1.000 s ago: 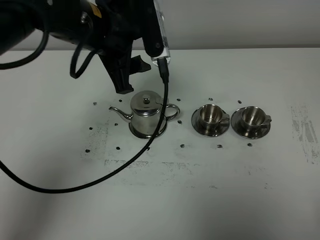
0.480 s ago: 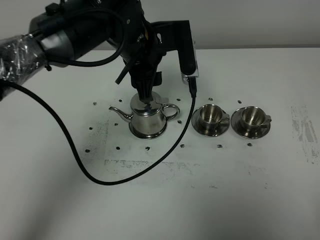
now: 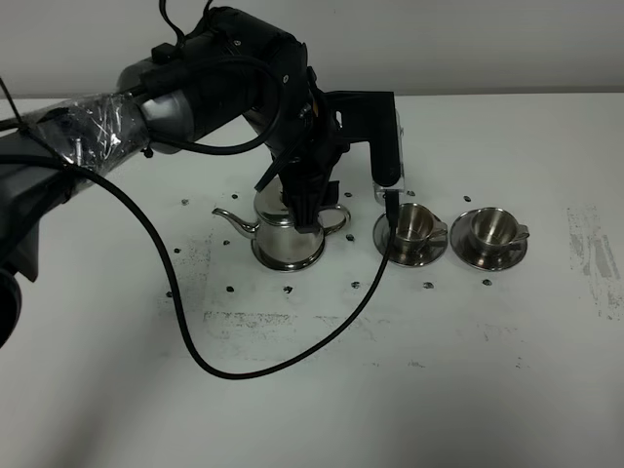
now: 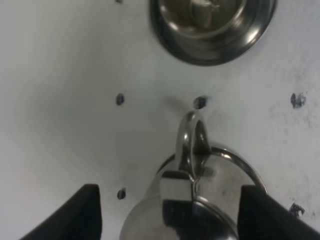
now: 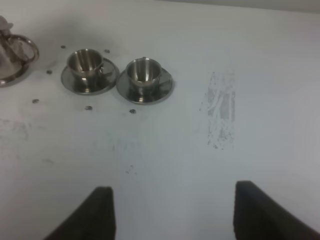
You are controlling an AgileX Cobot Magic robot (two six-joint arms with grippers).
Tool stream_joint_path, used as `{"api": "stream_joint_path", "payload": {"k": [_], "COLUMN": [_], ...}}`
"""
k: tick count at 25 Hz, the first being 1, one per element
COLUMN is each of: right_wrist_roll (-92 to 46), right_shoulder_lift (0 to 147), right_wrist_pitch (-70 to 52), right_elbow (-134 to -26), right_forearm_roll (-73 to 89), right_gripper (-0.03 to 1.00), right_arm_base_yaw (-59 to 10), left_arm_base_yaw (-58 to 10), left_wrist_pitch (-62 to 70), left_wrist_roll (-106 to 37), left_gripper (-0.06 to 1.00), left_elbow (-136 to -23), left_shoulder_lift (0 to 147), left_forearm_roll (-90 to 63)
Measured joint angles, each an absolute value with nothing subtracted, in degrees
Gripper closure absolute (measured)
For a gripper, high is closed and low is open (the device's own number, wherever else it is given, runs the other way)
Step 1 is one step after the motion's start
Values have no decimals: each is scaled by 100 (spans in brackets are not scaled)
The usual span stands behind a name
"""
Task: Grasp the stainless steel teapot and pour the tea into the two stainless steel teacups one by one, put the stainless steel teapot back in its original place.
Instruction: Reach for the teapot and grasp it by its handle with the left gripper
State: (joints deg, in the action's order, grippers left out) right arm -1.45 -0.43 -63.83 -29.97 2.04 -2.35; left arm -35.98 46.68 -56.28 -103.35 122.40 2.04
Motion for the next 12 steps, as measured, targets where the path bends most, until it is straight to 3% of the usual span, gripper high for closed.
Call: {"api": "stream_joint_path", "payload": {"k": [12], "right_wrist_roll": [-145], "right_shoulder_lift": [-43], "right_wrist_pitch": [-6383], "right_elbow": [-2997], "right_forearm_roll": [204], "right_gripper": [47], "right_arm_base_yaw": [-235], "left_arm_base_yaw": [-3598], "left_wrist_pitch": [4372], "left_wrist_roll": [-5642], "left_gripper": [34], "left_elbow": [-10335], "left_shoulder_lift": [12675], "left_forearm_roll": [0]}}
